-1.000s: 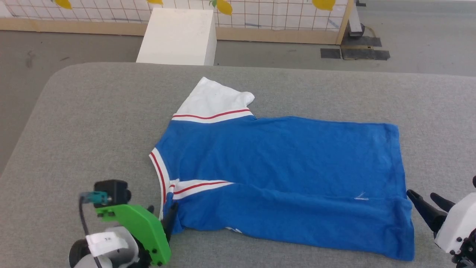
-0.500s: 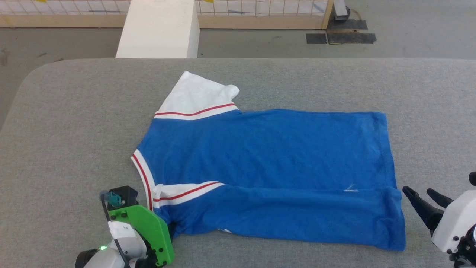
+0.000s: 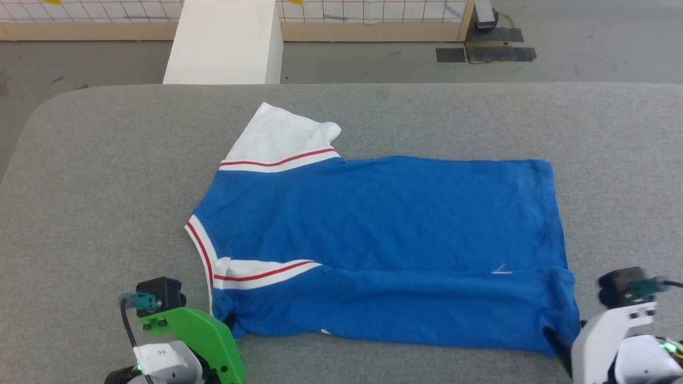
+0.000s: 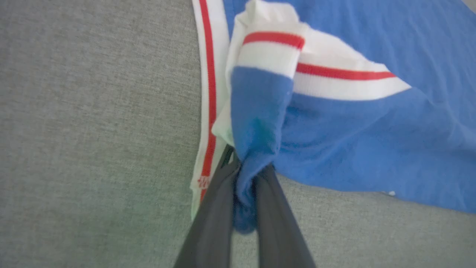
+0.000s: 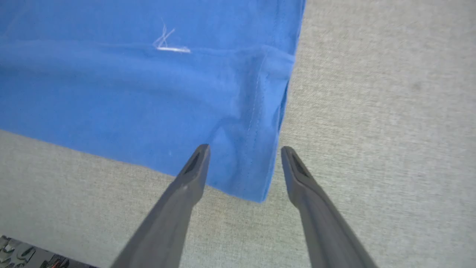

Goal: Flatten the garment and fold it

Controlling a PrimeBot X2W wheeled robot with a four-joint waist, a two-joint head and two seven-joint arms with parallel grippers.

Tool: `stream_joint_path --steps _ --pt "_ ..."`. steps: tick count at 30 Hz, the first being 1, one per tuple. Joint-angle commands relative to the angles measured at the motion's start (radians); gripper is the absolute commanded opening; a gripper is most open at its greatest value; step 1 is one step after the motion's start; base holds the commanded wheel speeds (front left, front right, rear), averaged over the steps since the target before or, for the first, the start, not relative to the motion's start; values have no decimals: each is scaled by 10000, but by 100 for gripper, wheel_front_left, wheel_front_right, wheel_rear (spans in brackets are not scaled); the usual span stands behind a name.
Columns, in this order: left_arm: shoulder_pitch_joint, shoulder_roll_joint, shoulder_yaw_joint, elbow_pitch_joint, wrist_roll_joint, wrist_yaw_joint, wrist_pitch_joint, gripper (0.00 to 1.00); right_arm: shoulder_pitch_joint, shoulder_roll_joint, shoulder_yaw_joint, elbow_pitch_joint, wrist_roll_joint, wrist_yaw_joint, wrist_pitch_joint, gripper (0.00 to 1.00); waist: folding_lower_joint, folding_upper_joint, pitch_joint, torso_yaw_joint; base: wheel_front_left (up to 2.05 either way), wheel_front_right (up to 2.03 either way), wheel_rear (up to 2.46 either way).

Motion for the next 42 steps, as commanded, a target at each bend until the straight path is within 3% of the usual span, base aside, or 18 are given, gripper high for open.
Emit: stream_joint_path --steps 1,7,12,14,15,20,26,34,35,36,37,42 --pt "90 108 -22 -185 133 84 14 0 -150 -74 161 232 -325 -11 -24 100 0 0 70 46 0 0 0" --pt "155 213 -96 -649 219 192 114 0 -443 -63 564 1384 -1009 -11 102 100 0 0 267 176 0 0 0" --pt "168 200 -131 -689 195 196 136 0 -688 -104 878 1792 -899 -11 -222 100 0 0 335 179 0 0 0" --pt "177 219 -127 -663 192 203 142 0 -800 -208 1004 1917 -760 -11 -275 21 0 0 327 158 0 0 0" --pt "175 217 -104 -646 161 190 134 0 -882 -286 1085 1929 -628 -11 -328 0 0 0 313 147 0 0 0" --pt "235 281 -41 -728 75 273 253 0 -1044 -689 1123 1631 91 -11 -327 0 0 0 97 128 0 0 0" --pt "735 565 414 -1221 -124 628 315 0 -631 -999 311 718 688 -11 150 0 0 0 -252 135 0 0 0" --pt "1513 733 409 -1460 -458 812 723 0 365 -856 -194 667 836 -11 1106 0 0 0 -397 123 0 0 0" --pt "1519 684 330 -1356 -508 760 779 5 420 -796 -178 720 789 -11 1068 0 0 0 -404 130 0 0 0" --pt "1513 623 284 -1267 -574 709 815 45 450 -725 -163 782 807 -11 1034 30 0 0 -409 131 0 0 0" --pt "1480 544 264 -1176 -636 649 803 100 468 -681 -126 835 788 -11 994 100 0 0 -413 122 0 0 0" --pt "1324 536 370 -1149 -697 610 768 100 308 -544 -299 596 822 -11 709 100 0 0 -478 63 0 0 0"
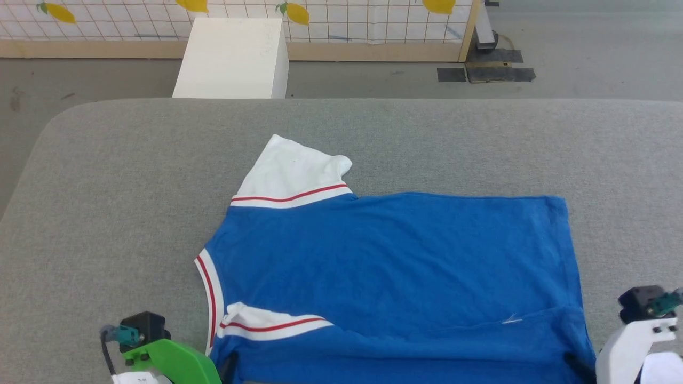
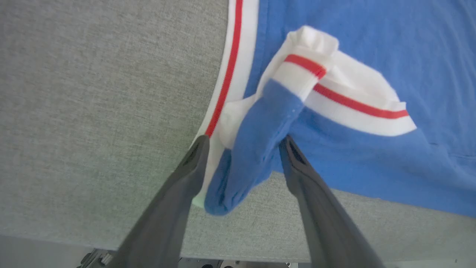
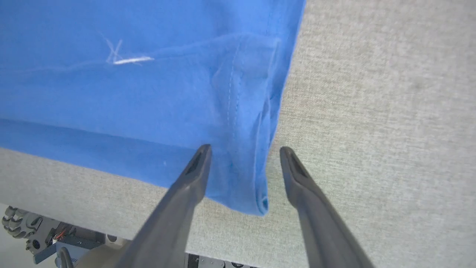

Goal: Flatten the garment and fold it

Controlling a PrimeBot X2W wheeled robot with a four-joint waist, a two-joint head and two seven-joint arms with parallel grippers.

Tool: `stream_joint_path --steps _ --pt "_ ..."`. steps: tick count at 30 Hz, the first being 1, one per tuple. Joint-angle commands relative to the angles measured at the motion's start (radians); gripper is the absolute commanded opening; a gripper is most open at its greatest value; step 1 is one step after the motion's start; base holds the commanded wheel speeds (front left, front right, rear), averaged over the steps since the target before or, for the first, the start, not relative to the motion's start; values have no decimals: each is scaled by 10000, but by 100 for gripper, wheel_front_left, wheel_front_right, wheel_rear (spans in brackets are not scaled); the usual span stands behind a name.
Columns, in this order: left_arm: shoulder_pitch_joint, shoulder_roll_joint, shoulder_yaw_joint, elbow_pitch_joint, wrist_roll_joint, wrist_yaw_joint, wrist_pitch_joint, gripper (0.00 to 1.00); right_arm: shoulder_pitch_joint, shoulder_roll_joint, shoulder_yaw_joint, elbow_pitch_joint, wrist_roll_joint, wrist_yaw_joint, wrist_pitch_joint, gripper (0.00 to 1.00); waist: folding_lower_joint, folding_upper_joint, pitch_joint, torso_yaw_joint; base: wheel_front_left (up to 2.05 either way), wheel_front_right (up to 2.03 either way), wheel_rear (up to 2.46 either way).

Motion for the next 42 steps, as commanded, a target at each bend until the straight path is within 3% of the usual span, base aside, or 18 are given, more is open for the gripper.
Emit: stream_joint_path --steps 1,5,9,17,25,29,34,42 --pt "-152 110 148 -160 5 29 -98 100 -153 13 -149 -204 9 -15 -163 100 0 -1 -37 -31 0 0 0" --pt "-998 710 652 -967 905 -125 -1023 100 -1054 146 -1016 -740 -90 -15 -1108 100 0 -1 -135 -89 0 0 0" --pt "-2173 721 503 -776 1593 -778 -1920 100 -1920 186 -1363 -642 -333 -15 -1703 100 0 -1 18 -64 0 0 0" --pt "-4939 -108 -255 1456 2430 -2121 -3346 100 -3627 205 -1491 -15 -516 -15 -2128 100 0 -1 943 29 0 0 0" --pt "-8036 -1273 -697 4532 2700 -2978 -3938 100 -4758 -208 -1259 291 -424 -15 -2235 100 0 -1 2379 25 0 0 0" --pt "-9569 -1788 -840 6368 2565 -3208 -3333 100 -5122 -380 -1031 318 -343 -15 -2305 100 0 -1 3048 -96 0 0 0" --pt "-11070 -2069 -1294 8268 2411 -3395 -1254 100 -5369 -482 -700 332 -202 -15 -2472 100 0 -1 3628 -352 0 0 0" --pt "-11753 -2008 -1891 9721 2259 -2953 2395 100 -5276 -753 -518 324 -95 -15 -2789 100 0 -1 3974 -588 0 0 0"
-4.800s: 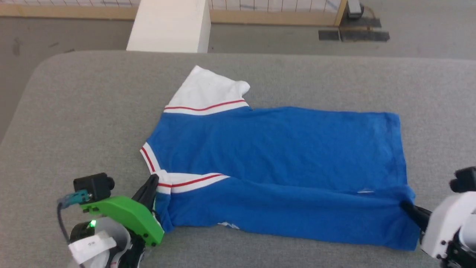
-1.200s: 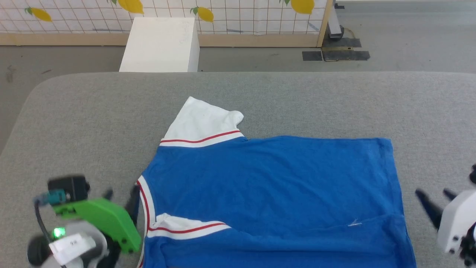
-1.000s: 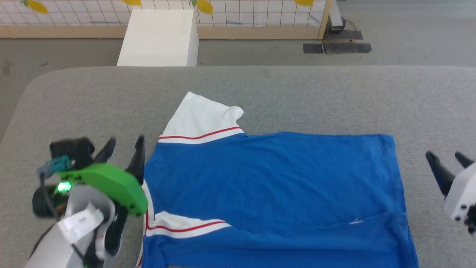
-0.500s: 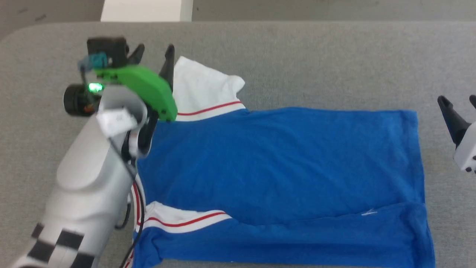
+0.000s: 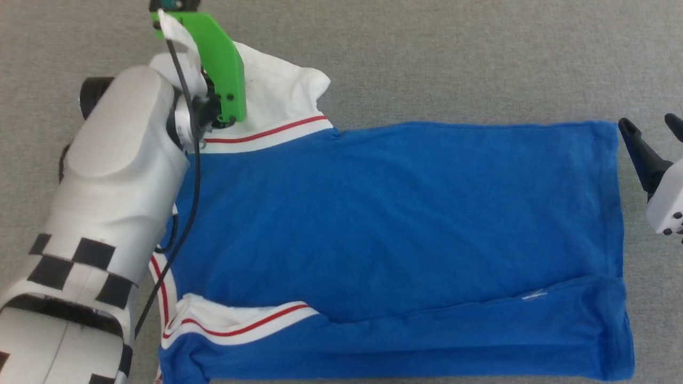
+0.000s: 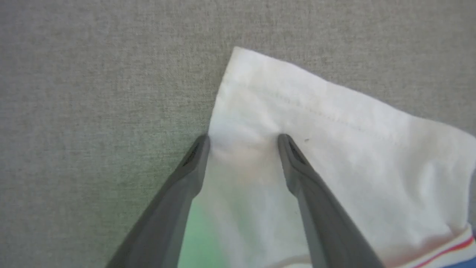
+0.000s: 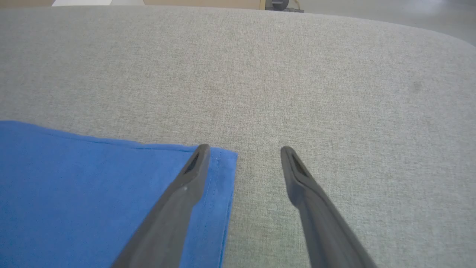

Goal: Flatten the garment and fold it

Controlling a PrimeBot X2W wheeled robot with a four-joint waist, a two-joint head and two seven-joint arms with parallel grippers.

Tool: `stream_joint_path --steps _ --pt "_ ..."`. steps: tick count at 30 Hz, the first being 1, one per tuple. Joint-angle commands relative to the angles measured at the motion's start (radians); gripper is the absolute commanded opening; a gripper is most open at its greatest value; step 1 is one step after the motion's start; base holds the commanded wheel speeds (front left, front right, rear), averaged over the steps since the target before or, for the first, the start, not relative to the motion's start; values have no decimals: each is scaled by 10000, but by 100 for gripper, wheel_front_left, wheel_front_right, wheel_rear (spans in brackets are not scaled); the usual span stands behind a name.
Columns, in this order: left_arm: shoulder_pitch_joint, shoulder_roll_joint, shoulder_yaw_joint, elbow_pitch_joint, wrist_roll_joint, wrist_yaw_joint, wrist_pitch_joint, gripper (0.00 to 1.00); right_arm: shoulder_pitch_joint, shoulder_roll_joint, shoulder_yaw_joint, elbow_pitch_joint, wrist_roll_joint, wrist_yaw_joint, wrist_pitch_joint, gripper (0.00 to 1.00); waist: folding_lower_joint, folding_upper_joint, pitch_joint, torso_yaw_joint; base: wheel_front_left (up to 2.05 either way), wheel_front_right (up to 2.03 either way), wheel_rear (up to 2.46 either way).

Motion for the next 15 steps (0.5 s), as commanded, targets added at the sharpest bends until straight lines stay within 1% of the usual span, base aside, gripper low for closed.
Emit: stream_joint_path --steps 1,3,4,5,8,10,12,15 --pt "429 -15 -191 308 -84 104 533 100 -10 -88 -3 -20 51 -15 -104 100 -2 -1 172 -155 0 0 0" --pt "556 33 -196 260 -183 186 903 100 36 -131 10 -51 77 -15 -131 100 -2 -1 197 -168 0 0 0" --pt "643 26 -137 185 -292 181 966 38 56 -141 18 -68 90 -15 -136 100 -2 -1 192 -172 0 0 0" --pt "742 51 -68 55 -372 187 915 0 83 -158 25 -93 104 -15 -136 100 -2 -1 182 -167 0 0 0" --pt "982 133 194 -325 -603 158 568 0 149 -216 30 -165 149 -15 -121 100 -2 -1 139 -117 0 0 0" --pt "1148 74 774 -678 -1061 209 -17 0 158 -237 73 -224 174 -15 -114 100 -2 -1 75 -95 0 0 0" --pt "1315 60 1195 -1099 -1364 102 -645 0 139 -247 146 -259 176 -15 -84 100 -2 -1 -15 -74 0 0 0" --pt "1648 220 1562 -1722 -1585 -125 -1324 0 88 -355 452 -233 153 -15 149 100 -2 -1 -180 -51 0 0 0"
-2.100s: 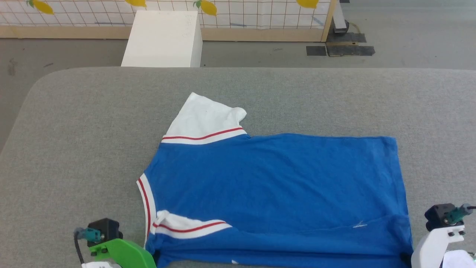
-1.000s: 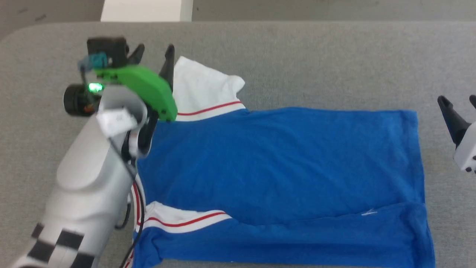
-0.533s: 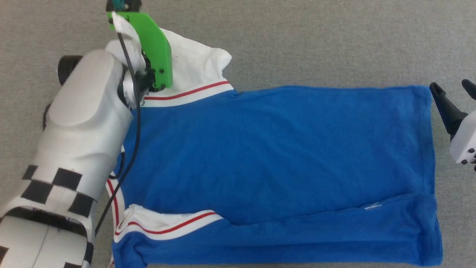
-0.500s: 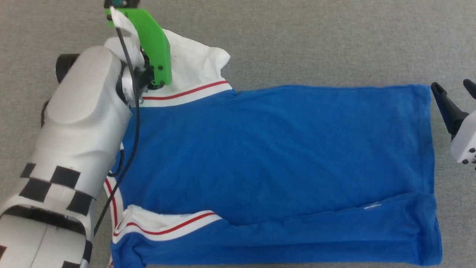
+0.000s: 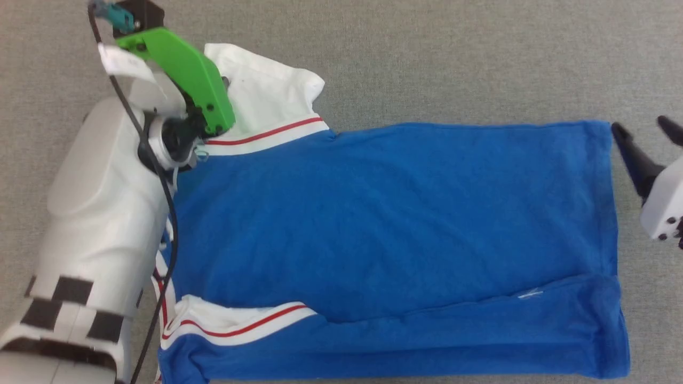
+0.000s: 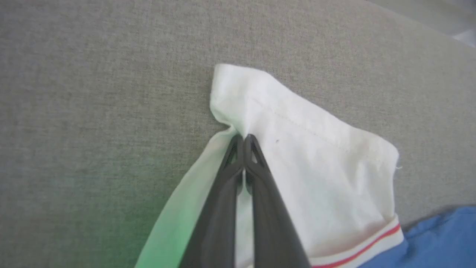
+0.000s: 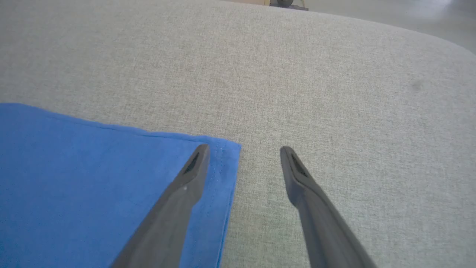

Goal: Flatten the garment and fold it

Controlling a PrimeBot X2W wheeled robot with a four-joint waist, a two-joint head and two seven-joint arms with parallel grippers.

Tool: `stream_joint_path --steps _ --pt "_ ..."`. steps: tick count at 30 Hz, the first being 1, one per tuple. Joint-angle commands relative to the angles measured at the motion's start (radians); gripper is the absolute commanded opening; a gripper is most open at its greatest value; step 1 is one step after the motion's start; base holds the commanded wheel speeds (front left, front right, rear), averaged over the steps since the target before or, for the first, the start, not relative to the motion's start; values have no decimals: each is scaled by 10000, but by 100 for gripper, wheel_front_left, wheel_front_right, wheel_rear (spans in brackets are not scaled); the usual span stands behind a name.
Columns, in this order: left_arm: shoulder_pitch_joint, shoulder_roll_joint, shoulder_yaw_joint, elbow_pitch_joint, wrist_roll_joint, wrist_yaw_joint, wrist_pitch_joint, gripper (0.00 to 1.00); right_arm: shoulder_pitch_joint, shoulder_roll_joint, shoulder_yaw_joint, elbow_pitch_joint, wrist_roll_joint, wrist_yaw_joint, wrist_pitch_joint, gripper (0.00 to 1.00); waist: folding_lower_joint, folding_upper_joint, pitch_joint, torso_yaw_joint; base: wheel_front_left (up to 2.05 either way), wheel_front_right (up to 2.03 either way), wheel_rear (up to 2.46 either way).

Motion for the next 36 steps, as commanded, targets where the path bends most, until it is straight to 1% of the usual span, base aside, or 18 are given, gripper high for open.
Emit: stream_joint_path --steps 1,4,8,12,15,19,20,21,22,26,29,31,34,35,36 --pt "372 95 32 -204 -39 -92 -173 0 -38 -97 168 30 -7 -15 192 100 -1 -1 -133 30 0 0 0" --pt "853 289 356 -1110 -180 -186 -776 0 -163 -347 598 225 -249 -15 844 100 -1 -1 -229 58 0 0 0" --pt "1641 535 516 -2513 -201 -245 -1267 0 -537 -556 1026 471 -514 -15 1387 100 -1 -1 -235 160 0 0 0" --pt "2428 680 685 -3874 -198 -26 -1605 0 -962 -679 1429 981 -753 -15 1894 100 -1 -1 -158 231 0 0 0" --pt "2973 804 728 -4674 -137 181 -1707 0 -1270 -760 1785 1465 -906 -15 2068 100 -1 -1 -113 275 0 0 0" --pt "3514 872 748 -5419 -134 370 -1758 0 -1429 -865 2303 2049 -807 -15 2380 100 -1 -1 -106 326 0 0 0" --pt "3583 886 745 -5534 -123 384 -1781 0 -1444 -900 2371 2136 -742 -15 2468 47 -1 -1 -120 342 0 0 0" --pt "3646 906 735 -5619 -111 395 -1786 0 -1462 -934 2453 2185 -656 -15 2516 18 -1 -1 -141 352 0 0 0" --pt "3712 894 752 -5729 -157 364 -1828 0 -1479 -964 2542 2211 -496 -15 2565 0 -1 -1 -170 354 0 0 0" --pt "3826 899 865 -6003 -247 205 -2097 0 -1607 -986 2353 2145 -184 -15 2144 0 -1 -1 -467 352 0 0 0" --pt "3987 783 1037 -6288 -633 -47 -2270 0 -1535 -953 2204 2034 -33 -15 1809 0 -1 -1 -856 353 0 0 0" --pt "4253 852 1201 -6535 -822 -137 -2353 0 -1324 -964 2177 1920 143 -15 1637 0 -1 -1 -1245 337 0 0 0" --pt "4759 951 1436 -6976 -1060 -154 -2443 0 -857 -1036 2040 1844 257 -15 1528 0 -1 -1 -1727 364 0 0 0" --pt "5607 1078 1730 -7539 -1260 -49 -2596 0 -283 -921 1749 1802 318 -15 1329 0 -1 -1 -2257 363 0 0 0" --pt "5911 1092 1809 -7702 -1336 0 -2632 0 -114 -862 1654 1791 301 -15 1262 0 -1 -1 -2375 360 0 0 0"
